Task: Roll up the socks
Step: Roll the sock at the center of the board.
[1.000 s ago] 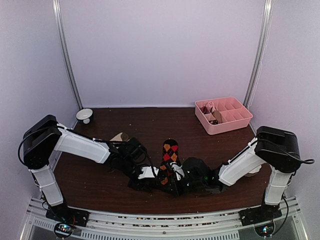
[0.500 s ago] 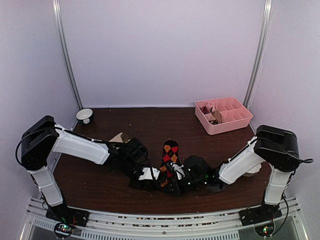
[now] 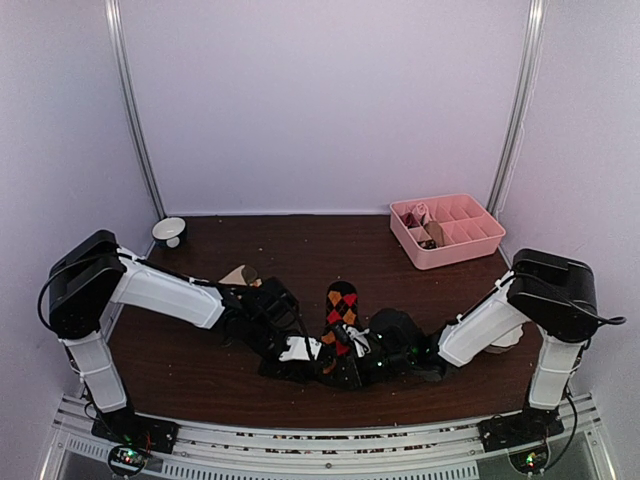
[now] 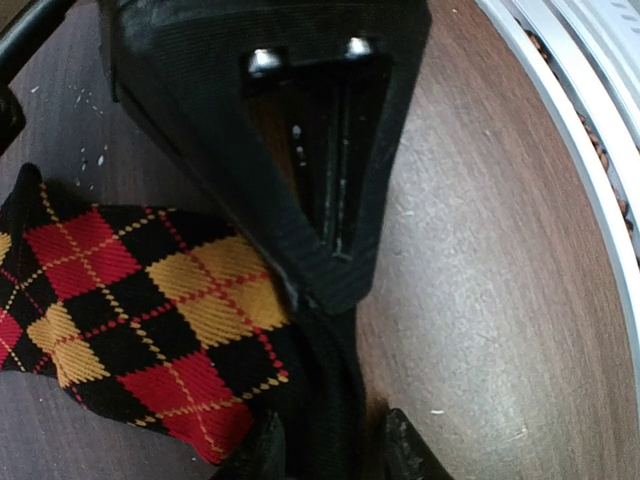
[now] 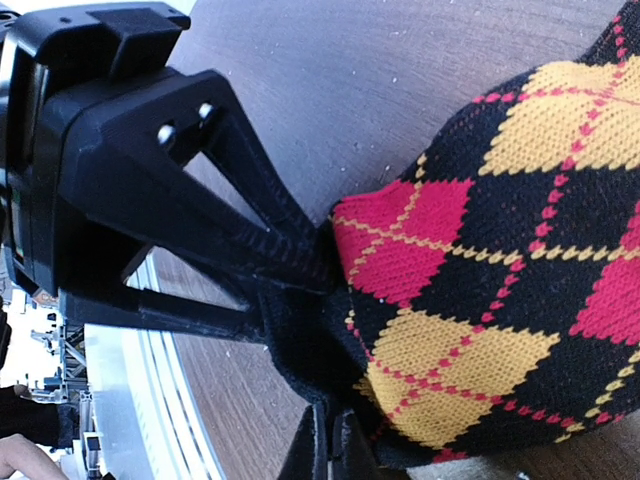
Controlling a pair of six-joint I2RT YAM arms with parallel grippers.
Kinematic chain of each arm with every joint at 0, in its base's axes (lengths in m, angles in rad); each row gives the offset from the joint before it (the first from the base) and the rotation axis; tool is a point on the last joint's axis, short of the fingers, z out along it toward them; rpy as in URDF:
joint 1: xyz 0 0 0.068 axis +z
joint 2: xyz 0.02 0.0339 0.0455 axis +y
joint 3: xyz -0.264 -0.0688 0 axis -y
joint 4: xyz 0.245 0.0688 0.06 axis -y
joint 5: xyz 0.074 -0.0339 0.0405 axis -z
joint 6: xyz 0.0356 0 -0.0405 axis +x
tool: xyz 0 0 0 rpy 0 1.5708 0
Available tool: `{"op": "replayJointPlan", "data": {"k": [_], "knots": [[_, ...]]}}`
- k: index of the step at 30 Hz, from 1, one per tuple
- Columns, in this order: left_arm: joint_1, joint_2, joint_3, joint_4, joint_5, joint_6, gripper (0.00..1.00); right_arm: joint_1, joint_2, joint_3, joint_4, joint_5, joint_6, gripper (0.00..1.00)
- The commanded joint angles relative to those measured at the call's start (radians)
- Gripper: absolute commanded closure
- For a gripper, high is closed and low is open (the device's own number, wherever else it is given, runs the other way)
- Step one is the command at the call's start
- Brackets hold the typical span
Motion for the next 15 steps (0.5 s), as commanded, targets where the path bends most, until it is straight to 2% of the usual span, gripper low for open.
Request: {"op": "replayJointPlan", "data": {"k": [1, 5, 11, 13, 15], "knots": [[-0.004, 0.031, 0.042, -0.018, -0.011, -0.024, 0.77, -0.004, 0.012, -0.007, 0.002, -0.021, 0.01, 1.0], [-0.004, 0.053, 0.067, -0.063, 0.0, -0.032, 0.96, -0.005, 0.004, -0.018, 0.012, -0.008, 0.013, 1.0], [-0.001, 0.065, 0.088, -0.134, 0.021, -0.047, 1.0, -0.005, -0.004, -0.019, -0.006, 0.028, -0.004, 0.99], [0.012, 0.076, 0.111, -0.201, 0.064, -0.067, 1.0, 0.004, -0.043, -0.034, -0.042, 0.108, -0.052, 0.91], [0.032, 0.091, 0.138, -0.254, 0.124, -0.094, 1.0, 0.036, -0.116, -0.047, -0.124, 0.264, -0.146, 0.75]]}}
